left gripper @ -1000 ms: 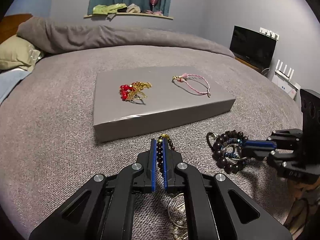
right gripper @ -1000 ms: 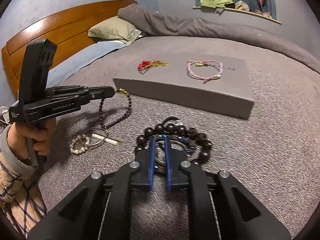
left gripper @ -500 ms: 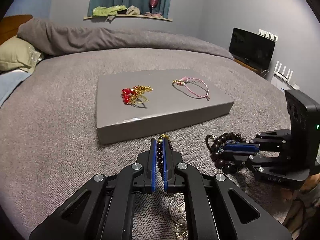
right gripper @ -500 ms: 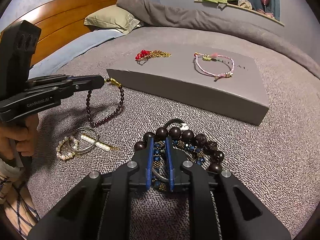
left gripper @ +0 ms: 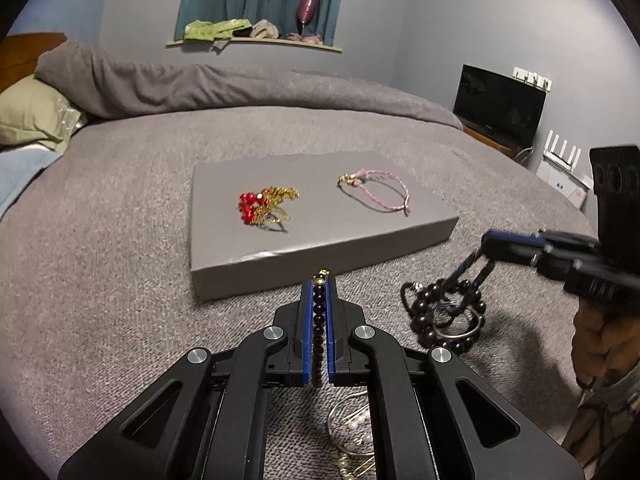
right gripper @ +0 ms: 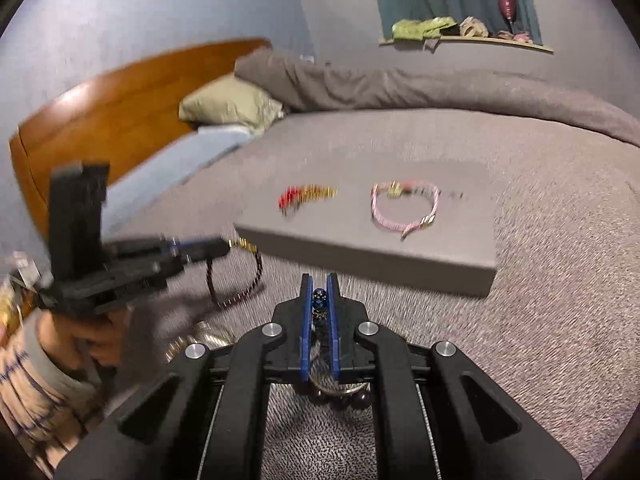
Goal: Organize jewelry
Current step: 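Lift both bracelets and carry them over the box lid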
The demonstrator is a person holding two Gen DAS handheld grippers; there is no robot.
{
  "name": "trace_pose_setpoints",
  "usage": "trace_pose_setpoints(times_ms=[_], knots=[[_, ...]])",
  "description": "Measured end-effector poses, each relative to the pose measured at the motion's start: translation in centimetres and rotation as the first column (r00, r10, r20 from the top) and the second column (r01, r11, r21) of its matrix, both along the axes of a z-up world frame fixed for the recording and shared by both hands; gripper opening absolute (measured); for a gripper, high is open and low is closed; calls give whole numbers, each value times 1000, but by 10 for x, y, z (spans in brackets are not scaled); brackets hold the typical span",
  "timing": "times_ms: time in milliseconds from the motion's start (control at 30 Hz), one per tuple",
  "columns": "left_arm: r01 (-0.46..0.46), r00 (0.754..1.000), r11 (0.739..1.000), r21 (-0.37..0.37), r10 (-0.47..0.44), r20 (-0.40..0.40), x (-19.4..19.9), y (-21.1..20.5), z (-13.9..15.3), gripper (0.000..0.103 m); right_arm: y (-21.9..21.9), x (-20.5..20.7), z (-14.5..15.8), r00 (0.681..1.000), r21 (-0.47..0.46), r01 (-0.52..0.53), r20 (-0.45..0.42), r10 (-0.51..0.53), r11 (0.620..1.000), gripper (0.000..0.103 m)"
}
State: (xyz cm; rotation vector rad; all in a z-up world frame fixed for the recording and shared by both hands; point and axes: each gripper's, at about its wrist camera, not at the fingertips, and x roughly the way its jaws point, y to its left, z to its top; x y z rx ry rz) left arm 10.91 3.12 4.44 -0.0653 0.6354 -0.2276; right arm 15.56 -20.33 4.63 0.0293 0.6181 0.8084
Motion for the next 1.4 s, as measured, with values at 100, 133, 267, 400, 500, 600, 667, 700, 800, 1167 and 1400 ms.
trace_pose_setpoints(times_ms=[100, 133, 267, 400, 500, 600, 667, 700, 800, 1167, 1400], knots=[[9, 1000, 1000, -3, -9, 16, -2, -3, 6, 6, -10, 3, 9, 1000, 35, 20, 14, -20, 999, 7], [12, 1000, 1000, -4, -12, 23, -2, -5, 8, 6, -11, 4, 11, 1000, 41, 25, 17, -26, 999, 7], [25, 999, 1000, -8, -25, 44, -3, -9, 16, 6, -15, 9, 16, 998, 59, 52, 27, -54, 997, 7], [34, 998, 999, -12, -34, 60, 1, -11, 24, 6, -16, 16, 19, 997, 74, 69, 29, -71, 995, 7], [39, 997, 999, -15, -37, 71, 5, -12, 28, 6, -16, 21, 22, 996, 79, 75, 32, -78, 994, 7], [43, 996, 999, -14, -42, 81, 10, -14, 33, 6, -15, 27, 24, 996, 86, 78, 35, -81, 993, 7], [46, 995, 999, -10, -44, 90, 15, -14, 37, 6, -15, 31, 26, 996, 85, 80, 39, -84, 993, 7], [46, 995, 999, -10, -45, 94, 17, -13, 39, 6, -13, 35, 27, 996, 83, 82, 41, -85, 993, 7], [48, 993, 999, -10, -47, 104, 25, -13, 43, 6, -12, 41, 28, 995, 84, 87, 45, -91, 993, 7], [32, 992, 999, -19, -29, 127, 58, -9, 52, 6, -9, 86, 35, 993, 136, 112, 24, -116, 984, 7], [36, 993, 999, -26, -32, 113, 78, -10, 49, 6, 8, 102, 35, 992, 132, 123, 26, -127, 984, 7]])
